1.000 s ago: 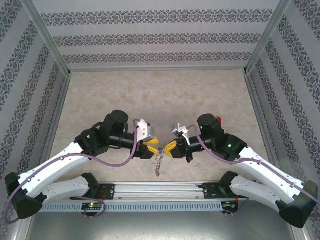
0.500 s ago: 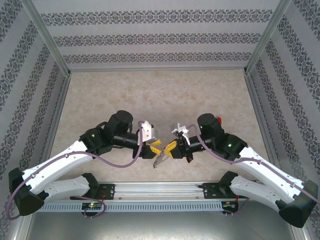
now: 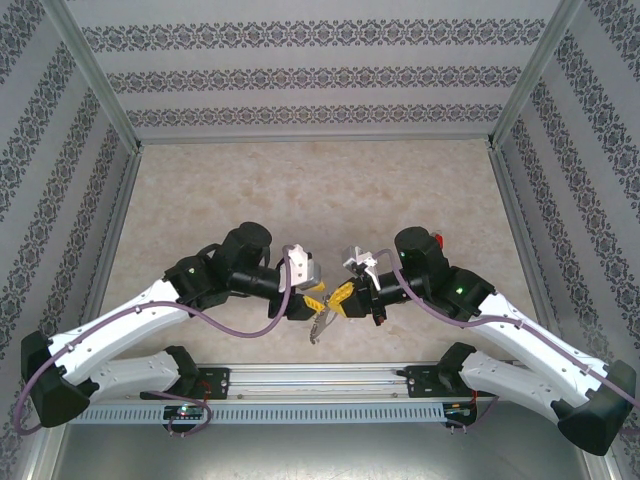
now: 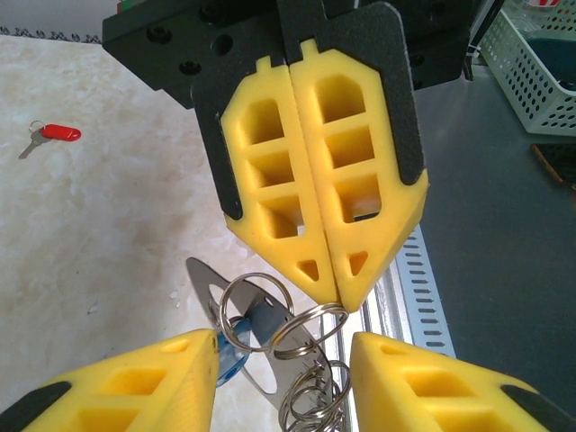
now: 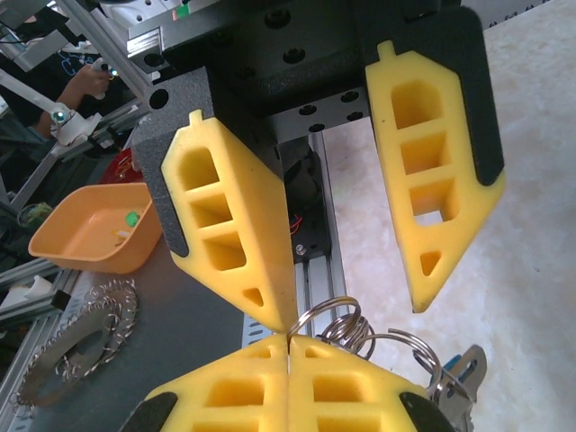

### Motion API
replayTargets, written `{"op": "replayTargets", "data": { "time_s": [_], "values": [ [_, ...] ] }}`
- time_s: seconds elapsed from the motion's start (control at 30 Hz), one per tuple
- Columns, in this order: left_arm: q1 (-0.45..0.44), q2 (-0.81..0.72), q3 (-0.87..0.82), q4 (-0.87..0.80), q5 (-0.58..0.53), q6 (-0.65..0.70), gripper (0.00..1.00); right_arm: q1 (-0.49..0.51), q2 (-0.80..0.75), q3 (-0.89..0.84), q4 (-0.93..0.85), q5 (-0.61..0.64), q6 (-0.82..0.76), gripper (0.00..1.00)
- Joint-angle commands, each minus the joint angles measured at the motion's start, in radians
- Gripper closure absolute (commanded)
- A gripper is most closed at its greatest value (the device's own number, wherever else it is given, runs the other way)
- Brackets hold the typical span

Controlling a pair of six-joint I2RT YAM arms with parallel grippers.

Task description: Put the keys on the keyring

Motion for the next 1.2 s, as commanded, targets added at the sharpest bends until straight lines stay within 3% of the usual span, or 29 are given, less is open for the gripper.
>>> {"op": "replayTargets", "data": {
  "time_s": [0.0, 0.3, 0.47, 0.83, 0.97, 1.17],
  "values": [
    [-0.023, 0.008, 0.037, 0.023, 0.010, 0.028, 0.62, 0.012, -0.002, 0.036, 0.010, -0.028, -0.030, 1.00],
    [-0.037, 0.017, 0.043, 0.009, 0.006, 0.038, 0.80, 0.012, -0.004, 0.036, 0.009, -0.017, -0.028, 1.00],
    [-0.041, 0.012, 0.038, 0.007, -0.002, 0.041, 1.00, 0.012, -0.009, 0.034, 0.007, -0.006, -0.028, 1.00],
    [-0.050, -0.016, 0.005, 0.049, -0.002, 0.014, 1.00, -0.004, -0.034, 0.028, 0.006, 0.074, -0.015, 0.99],
    [-0.051, -0.059, -0.058, 0.188, -0.003, -0.075, 1.00, -0.013, -0.065, 0.015, 0.021, 0.116, -0.002, 0.76],
    [-0.051, -0.140, -0.149, 0.354, -0.076, -0.221, 1.00, -0.024, -0.156, -0.035, 0.077, 0.198, 0.045, 0.65]
  ]
}}
